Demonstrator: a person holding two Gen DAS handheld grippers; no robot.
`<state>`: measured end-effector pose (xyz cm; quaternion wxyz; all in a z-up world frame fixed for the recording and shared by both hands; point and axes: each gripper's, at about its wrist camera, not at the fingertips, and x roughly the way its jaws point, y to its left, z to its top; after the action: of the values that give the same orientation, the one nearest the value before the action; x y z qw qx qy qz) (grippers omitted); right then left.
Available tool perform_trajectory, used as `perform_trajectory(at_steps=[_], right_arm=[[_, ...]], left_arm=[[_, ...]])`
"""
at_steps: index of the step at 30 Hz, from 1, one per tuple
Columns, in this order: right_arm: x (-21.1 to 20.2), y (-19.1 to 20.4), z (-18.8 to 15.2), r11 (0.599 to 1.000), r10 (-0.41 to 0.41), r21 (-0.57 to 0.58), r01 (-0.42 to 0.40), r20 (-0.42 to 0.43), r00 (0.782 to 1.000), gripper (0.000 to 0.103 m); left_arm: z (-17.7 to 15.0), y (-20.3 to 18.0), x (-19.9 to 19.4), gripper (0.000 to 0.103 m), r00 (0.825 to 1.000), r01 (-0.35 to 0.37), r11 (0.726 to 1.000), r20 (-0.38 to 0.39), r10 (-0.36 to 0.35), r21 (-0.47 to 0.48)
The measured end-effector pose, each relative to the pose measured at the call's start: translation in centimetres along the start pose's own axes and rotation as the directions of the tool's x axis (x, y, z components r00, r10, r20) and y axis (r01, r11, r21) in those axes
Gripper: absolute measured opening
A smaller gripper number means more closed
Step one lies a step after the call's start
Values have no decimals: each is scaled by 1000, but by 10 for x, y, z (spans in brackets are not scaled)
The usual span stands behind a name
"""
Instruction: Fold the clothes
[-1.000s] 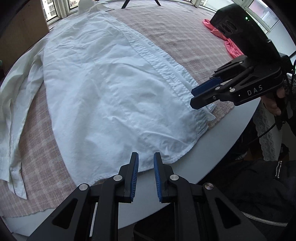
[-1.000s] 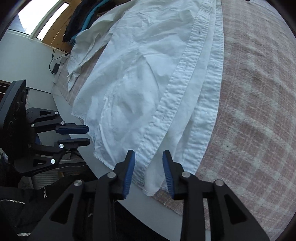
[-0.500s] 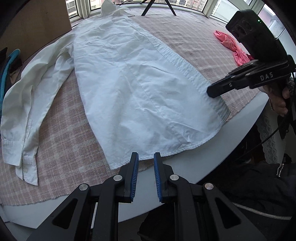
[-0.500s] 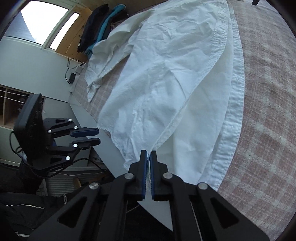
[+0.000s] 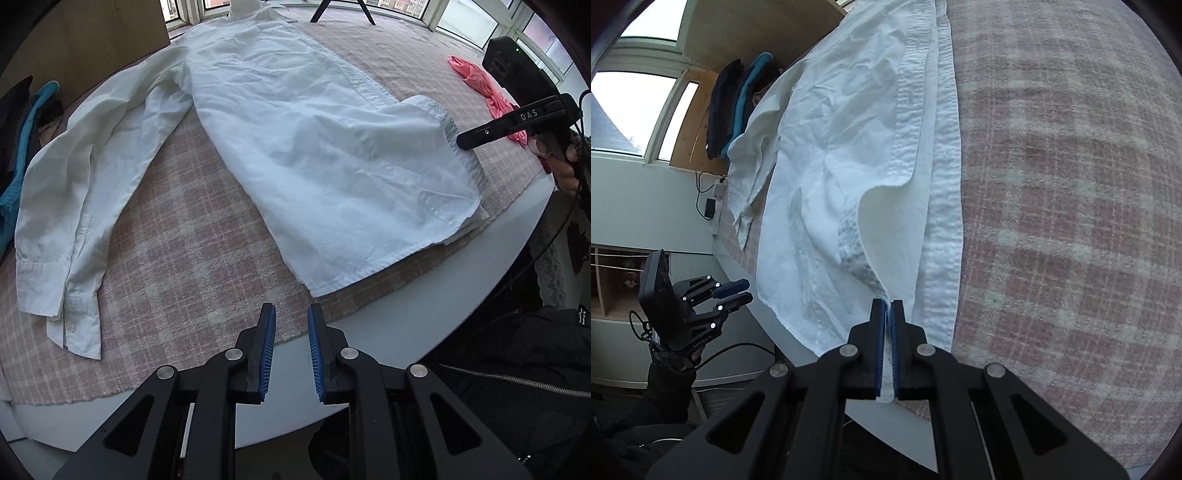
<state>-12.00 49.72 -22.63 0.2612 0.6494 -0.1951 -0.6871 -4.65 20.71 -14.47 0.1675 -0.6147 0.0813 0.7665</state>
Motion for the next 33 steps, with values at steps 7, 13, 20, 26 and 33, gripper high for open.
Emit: perform_trajectory(at_steps=[7, 13, 20, 26, 33], right_arm=[[-4, 8, 5, 1000, -10, -16, 10, 9, 1000, 4], [-7, 10, 5, 999, -33, -20, 33, 10, 999, 4], [-4, 12, 3, 998, -52, -17, 52, 0, 999, 4], [8, 13, -2, 998, -64, -25, 63, -34, 997, 4], [22, 11, -5, 992, -126, -38, 124, -73, 989, 4]], left_arm=[[5, -19, 24, 19, 1000, 0, 996, -27, 3, 87], [16, -12, 31, 18, 999, 32, 999, -5, -32, 26], [21, -12, 4, 3, 999, 24, 998, 45, -27, 66], [10, 15, -7, 3, 999, 14, 1000, 35, -14, 20], [1, -10, 23, 8, 998, 23, 998, -59, -19, 66]])
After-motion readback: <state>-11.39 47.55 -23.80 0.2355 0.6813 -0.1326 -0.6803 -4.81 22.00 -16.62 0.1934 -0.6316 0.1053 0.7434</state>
